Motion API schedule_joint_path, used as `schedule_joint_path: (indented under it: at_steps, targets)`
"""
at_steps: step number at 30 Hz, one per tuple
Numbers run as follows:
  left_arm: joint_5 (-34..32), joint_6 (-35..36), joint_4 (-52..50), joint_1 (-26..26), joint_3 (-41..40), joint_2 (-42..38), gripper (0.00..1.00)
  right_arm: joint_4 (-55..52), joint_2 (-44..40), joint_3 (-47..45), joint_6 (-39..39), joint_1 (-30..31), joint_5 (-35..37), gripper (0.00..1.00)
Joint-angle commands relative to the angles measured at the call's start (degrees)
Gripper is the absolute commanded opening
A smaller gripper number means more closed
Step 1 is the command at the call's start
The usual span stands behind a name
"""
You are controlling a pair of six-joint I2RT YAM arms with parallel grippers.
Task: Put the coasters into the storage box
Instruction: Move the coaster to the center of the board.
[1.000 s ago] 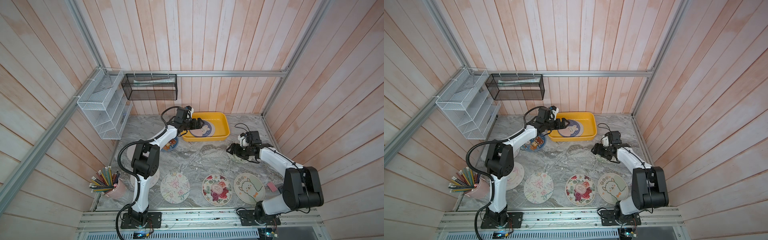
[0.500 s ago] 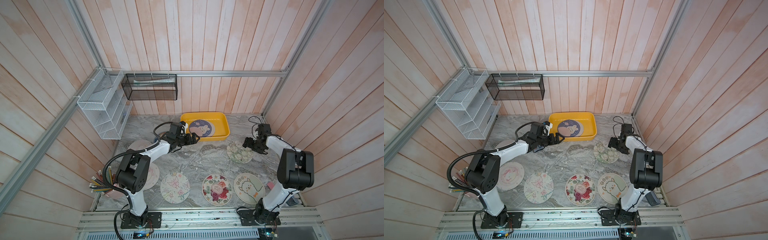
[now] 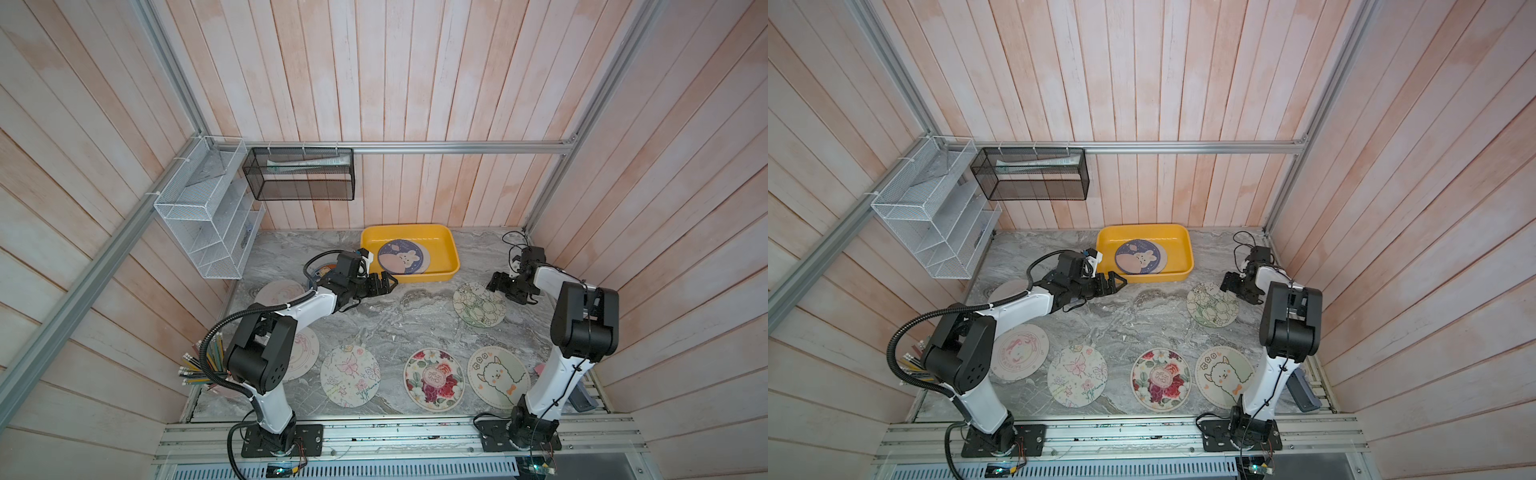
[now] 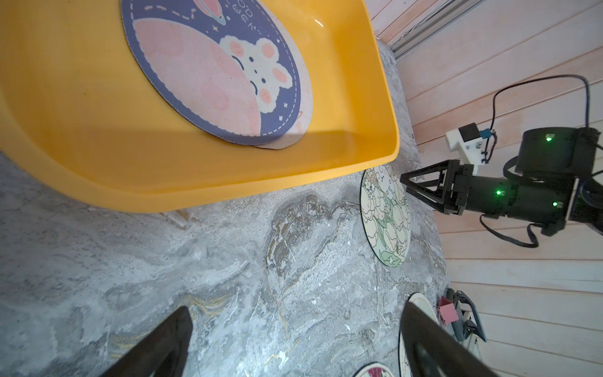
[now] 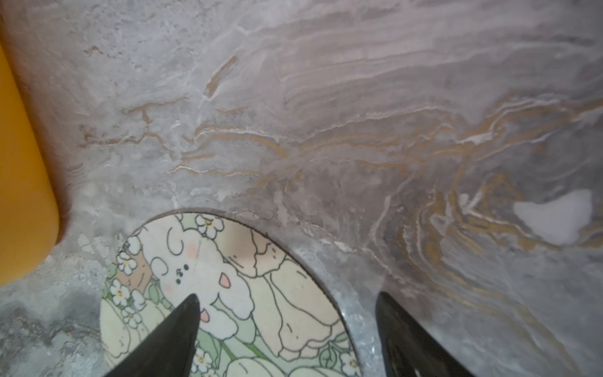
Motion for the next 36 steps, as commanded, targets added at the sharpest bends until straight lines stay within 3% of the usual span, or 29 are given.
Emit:
schedule_joint_path:
  at_steps: [1, 10, 16, 30, 36]
  targets:
    - [1.2, -0.1, 1.7, -0.2, -1.0, -1.2, 1.00, -0.3, 0.7, -2.2, -1.0, 0.1, -5.3, 0.84]
    - [1.9, -0.1, 2.2, -0.9, -1.3, -0.2, 1.00, 0.7, -2.8, -11.0, -1.9, 2.0, -9.1, 0.84]
    - [2.0, 0.1, 2.2, -1.6, -1.1, 0.5, 1.00, 0.9, -5.2, -14.3, -1.9, 6.4, -10.9, 0.85]
    - [0.7, 1.1, 0.3, -3.9, -1.4, 0.7, 1.00, 1.5, -7.6, -14.6, 3.7, 23.1, -14.8, 0.85]
    - [-2.2, 1.5, -2.1, -6.1, -2.1, 1.0, 1.00, -0.5, -10.5, -12.9, 4.8, 25.0, -11.5, 0.84]
